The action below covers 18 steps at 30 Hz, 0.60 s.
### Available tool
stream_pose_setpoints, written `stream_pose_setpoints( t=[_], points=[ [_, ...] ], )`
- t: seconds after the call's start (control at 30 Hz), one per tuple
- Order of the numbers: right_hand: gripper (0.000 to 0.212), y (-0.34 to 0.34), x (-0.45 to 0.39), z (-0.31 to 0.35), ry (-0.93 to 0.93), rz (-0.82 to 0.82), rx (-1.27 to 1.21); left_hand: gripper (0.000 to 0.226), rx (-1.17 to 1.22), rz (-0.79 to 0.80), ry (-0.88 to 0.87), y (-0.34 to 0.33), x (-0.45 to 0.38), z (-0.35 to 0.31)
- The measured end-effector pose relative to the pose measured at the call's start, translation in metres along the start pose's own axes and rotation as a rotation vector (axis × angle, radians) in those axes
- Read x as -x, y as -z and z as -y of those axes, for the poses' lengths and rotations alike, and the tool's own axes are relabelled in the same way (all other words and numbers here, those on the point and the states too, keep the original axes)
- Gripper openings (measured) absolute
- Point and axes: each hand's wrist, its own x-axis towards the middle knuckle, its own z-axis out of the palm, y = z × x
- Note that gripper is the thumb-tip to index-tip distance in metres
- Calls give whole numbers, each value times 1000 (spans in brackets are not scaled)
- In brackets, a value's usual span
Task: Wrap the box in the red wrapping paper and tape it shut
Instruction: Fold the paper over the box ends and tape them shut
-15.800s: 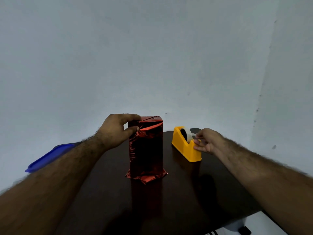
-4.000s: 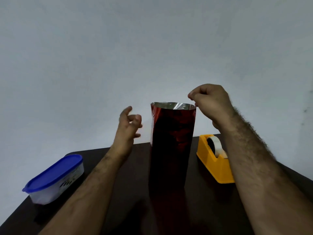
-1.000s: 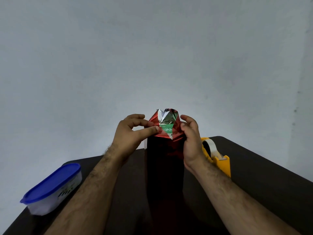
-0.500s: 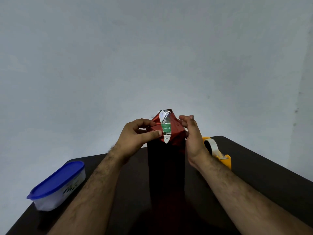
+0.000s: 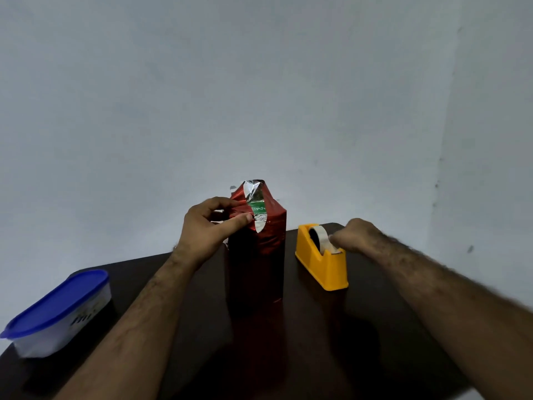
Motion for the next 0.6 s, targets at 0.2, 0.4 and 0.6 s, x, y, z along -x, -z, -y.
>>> stream_pose_setpoints(
  t=[0.2, 0.4, 0.6],
  points=[
    [13, 0, -15, -13, -246, 220, -368, 27, 14, -10, 0, -4, 2, 1],
    [16, -5, -19, -4, -356, 281, -401, 29, 25, 7, 3, -4, 0, 4],
    [16, -15, -29, -4, -424, 329, -735, 31, 43, 3, 18, -4, 0, 6]
  ],
)
